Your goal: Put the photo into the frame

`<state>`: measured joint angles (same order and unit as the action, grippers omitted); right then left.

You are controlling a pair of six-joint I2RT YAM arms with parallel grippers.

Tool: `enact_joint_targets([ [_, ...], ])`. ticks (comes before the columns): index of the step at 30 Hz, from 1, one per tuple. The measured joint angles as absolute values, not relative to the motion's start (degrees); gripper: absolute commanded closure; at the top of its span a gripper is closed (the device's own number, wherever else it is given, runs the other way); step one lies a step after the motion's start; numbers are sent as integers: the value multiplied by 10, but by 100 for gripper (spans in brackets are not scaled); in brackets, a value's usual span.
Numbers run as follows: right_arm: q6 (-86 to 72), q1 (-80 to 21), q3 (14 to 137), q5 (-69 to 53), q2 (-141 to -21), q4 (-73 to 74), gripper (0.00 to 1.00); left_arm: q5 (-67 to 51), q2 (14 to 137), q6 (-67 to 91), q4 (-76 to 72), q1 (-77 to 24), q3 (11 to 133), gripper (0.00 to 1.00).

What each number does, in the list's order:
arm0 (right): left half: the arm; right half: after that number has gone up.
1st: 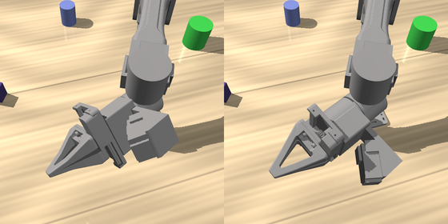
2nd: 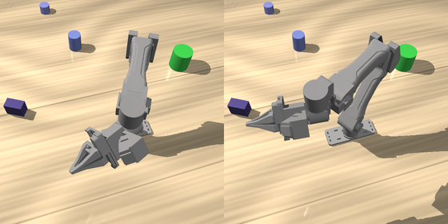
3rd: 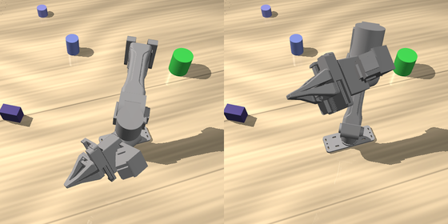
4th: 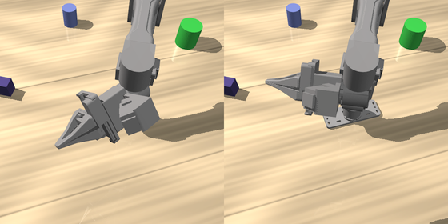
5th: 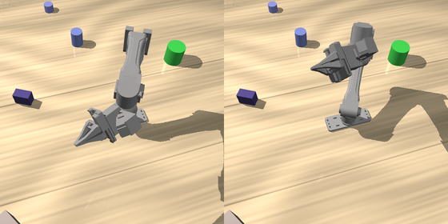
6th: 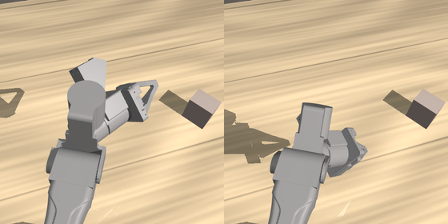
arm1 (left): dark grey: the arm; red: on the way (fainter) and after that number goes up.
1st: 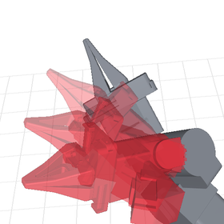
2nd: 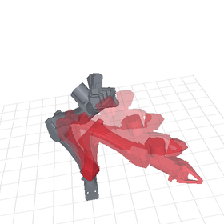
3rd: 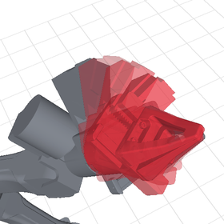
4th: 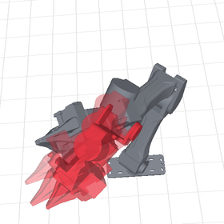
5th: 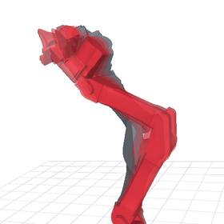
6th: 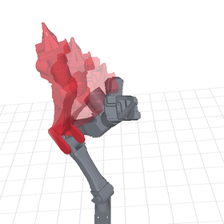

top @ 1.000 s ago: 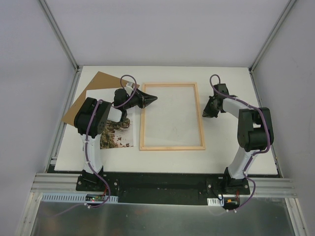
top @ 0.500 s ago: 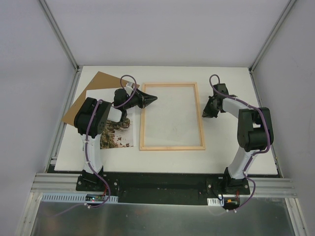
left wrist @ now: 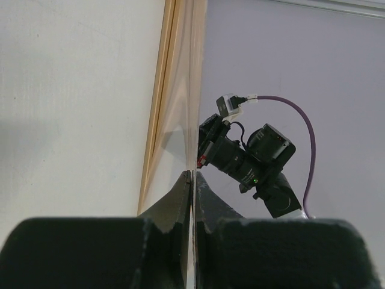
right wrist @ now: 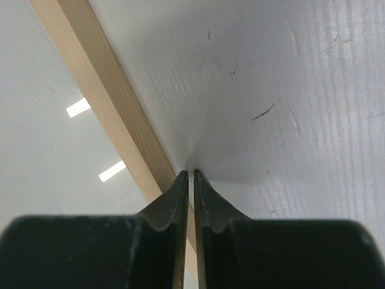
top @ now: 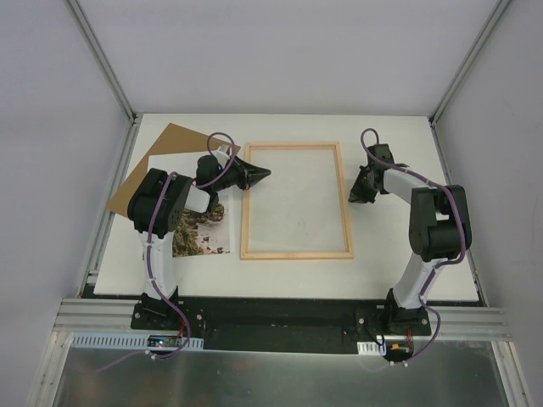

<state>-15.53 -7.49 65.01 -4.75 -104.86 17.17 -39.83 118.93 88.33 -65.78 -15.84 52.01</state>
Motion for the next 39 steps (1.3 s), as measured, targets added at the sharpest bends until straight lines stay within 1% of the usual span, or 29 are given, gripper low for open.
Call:
enact_joint_targets([
  [39, -154, -79, 655, -48, -1049, 174, 91, -389, 1181, 881, -683, -158, 497, 100],
])
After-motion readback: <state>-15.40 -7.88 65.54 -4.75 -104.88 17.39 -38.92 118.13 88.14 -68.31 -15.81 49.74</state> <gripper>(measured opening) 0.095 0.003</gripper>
